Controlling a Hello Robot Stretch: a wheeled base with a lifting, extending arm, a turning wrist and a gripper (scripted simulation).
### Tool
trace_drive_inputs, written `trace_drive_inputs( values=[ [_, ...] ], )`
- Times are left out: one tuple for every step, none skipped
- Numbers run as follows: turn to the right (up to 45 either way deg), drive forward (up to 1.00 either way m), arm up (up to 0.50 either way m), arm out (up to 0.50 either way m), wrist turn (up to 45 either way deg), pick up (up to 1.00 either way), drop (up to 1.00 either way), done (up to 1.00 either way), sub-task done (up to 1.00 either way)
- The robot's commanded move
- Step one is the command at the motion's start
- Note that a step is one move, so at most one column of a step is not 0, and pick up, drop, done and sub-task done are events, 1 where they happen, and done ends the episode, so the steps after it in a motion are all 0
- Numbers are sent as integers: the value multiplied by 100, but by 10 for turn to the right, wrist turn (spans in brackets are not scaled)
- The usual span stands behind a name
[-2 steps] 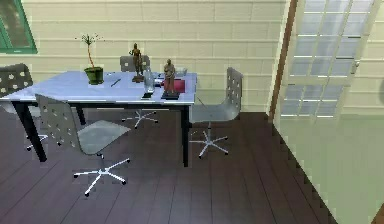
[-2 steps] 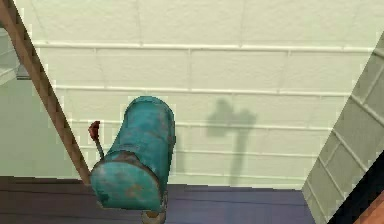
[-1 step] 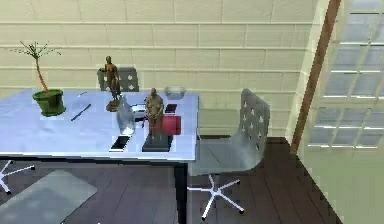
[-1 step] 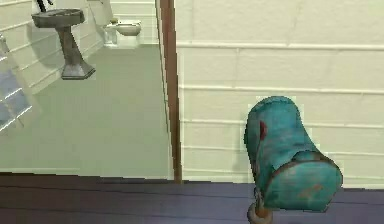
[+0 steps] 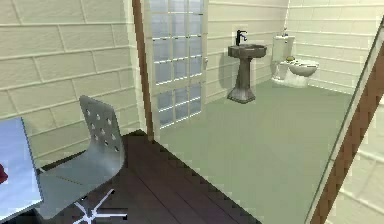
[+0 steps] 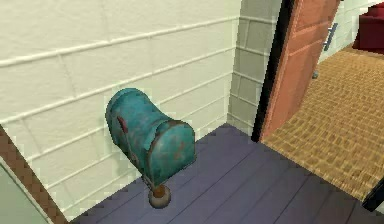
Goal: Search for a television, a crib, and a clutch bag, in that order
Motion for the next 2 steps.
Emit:
trace_drive_inputs(
  values=[
    [90,0,0,0,0,0,0,0,0],
    [0,100,0,0,0,0,0,0,0]
  ],
)
